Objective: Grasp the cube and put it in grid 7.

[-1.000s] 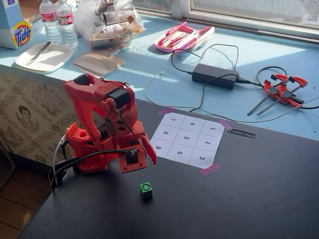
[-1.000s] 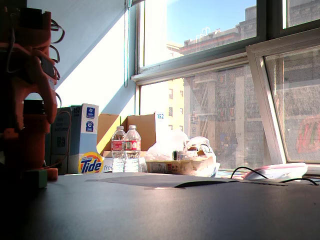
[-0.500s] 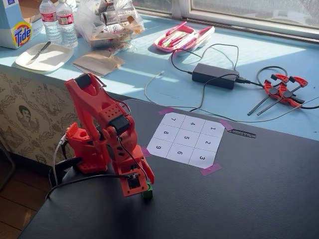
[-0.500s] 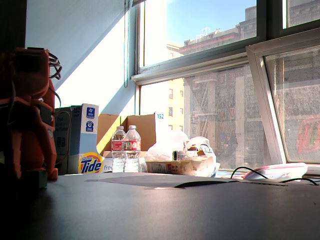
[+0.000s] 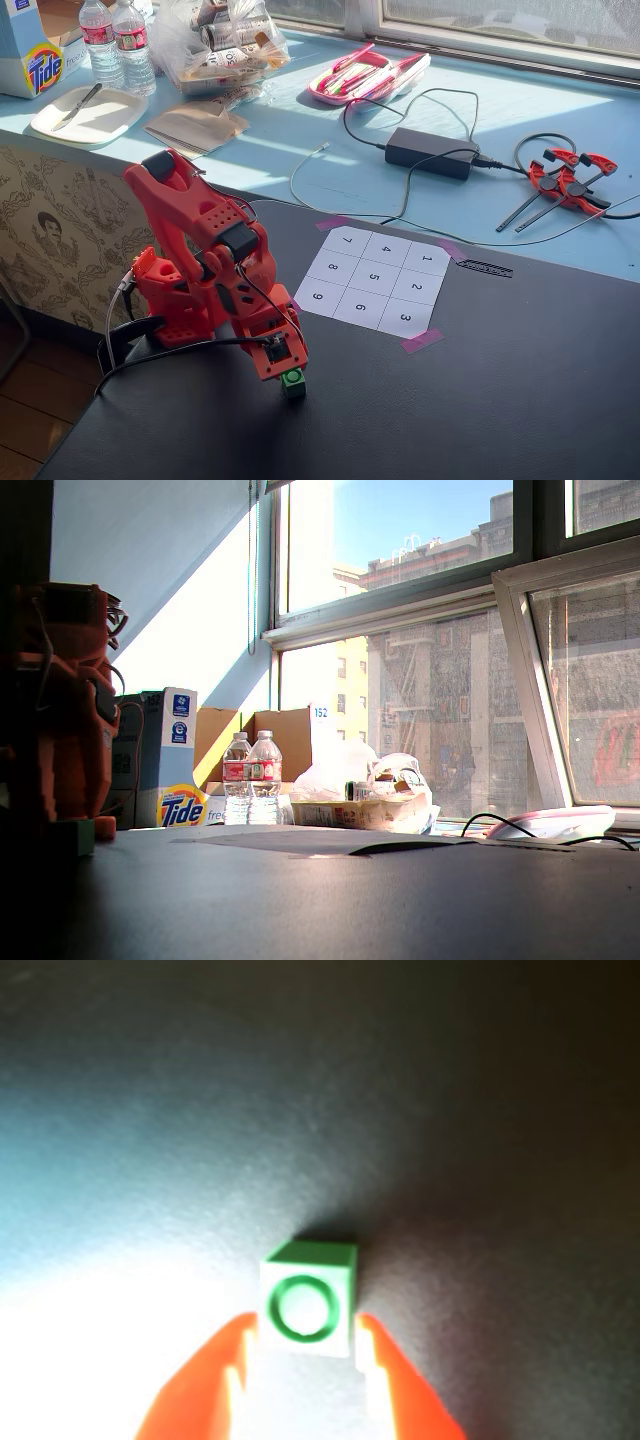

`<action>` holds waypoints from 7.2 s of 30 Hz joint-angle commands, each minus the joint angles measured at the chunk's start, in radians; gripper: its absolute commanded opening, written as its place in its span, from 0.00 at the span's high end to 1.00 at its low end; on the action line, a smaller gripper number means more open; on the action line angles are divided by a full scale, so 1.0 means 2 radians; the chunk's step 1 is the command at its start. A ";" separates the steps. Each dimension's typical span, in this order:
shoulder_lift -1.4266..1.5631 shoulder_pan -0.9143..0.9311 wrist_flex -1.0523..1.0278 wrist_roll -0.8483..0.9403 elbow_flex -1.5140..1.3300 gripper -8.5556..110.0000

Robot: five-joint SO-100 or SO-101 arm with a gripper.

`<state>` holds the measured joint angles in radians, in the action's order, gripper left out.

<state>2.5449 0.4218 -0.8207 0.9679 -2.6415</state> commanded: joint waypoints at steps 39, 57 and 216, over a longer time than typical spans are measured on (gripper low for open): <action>-0.189 -0.571 -0.166 -0.117 0.461 0.93; -0.430 -0.717 -0.140 -0.084 0.565 0.93; 0.378 -0.150 0.012 -0.449 -0.244 0.93</action>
<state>3.2919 0.1227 -0.8115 0.0690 -3.0603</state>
